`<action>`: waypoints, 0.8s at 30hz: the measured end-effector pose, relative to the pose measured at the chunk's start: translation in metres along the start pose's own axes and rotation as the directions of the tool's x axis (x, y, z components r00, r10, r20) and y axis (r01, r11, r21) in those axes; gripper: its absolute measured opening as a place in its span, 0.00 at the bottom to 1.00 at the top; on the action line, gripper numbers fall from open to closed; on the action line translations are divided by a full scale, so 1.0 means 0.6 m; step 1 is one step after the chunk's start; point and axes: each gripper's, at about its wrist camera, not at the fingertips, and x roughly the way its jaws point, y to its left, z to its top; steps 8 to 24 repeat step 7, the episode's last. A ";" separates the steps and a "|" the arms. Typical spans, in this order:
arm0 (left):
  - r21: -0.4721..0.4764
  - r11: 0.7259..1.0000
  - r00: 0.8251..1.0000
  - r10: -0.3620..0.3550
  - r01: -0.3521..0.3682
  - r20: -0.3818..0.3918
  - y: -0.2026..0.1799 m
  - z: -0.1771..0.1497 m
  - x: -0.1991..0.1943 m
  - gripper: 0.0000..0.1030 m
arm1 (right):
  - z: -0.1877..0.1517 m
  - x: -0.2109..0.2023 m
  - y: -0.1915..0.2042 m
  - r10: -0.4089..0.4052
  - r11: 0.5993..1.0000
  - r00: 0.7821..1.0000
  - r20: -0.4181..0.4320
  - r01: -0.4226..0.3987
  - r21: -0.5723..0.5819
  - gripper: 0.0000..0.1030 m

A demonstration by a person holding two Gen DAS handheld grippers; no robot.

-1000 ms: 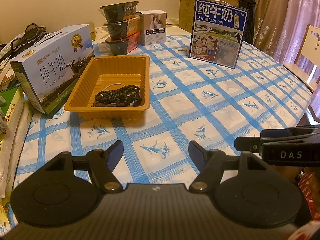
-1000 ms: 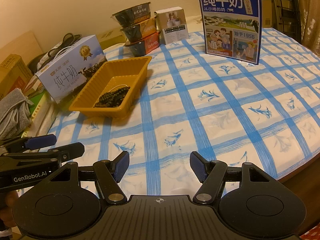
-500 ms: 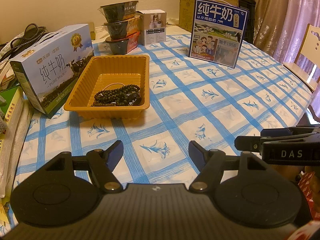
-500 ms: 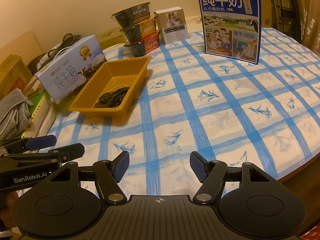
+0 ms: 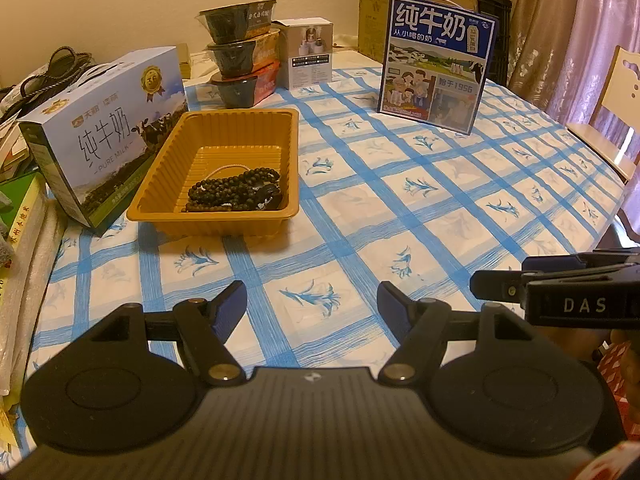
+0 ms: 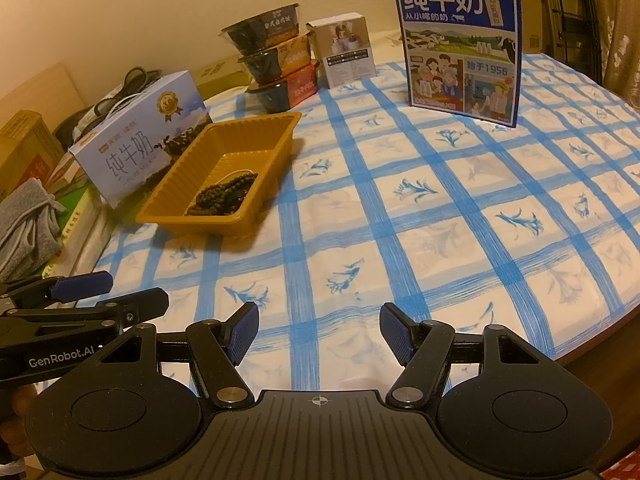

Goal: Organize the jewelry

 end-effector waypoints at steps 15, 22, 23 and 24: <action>-0.001 1.000 1.000 0.006 -0.006 -0.004 0.000 -0.003 0.005 0.68 | -0.001 0.002 -0.004 -0.002 1.000 1.000 0.000 0.002 0.007 0.65; -0.001 1.000 1.000 0.006 -0.006 -0.004 0.000 -0.003 0.005 0.68 | -0.001 0.002 -0.004 -0.002 1.000 1.000 0.000 0.002 0.007 0.65; -0.001 1.000 1.000 0.006 -0.006 -0.004 0.000 -0.003 0.005 0.68 | -0.001 0.002 -0.004 -0.002 1.000 1.000 0.000 0.002 0.007 0.65; -0.001 1.000 1.000 0.006 -0.006 -0.004 0.000 -0.003 0.005 0.68 | -0.001 0.002 -0.004 -0.002 1.000 1.000 0.000 0.002 0.007 0.65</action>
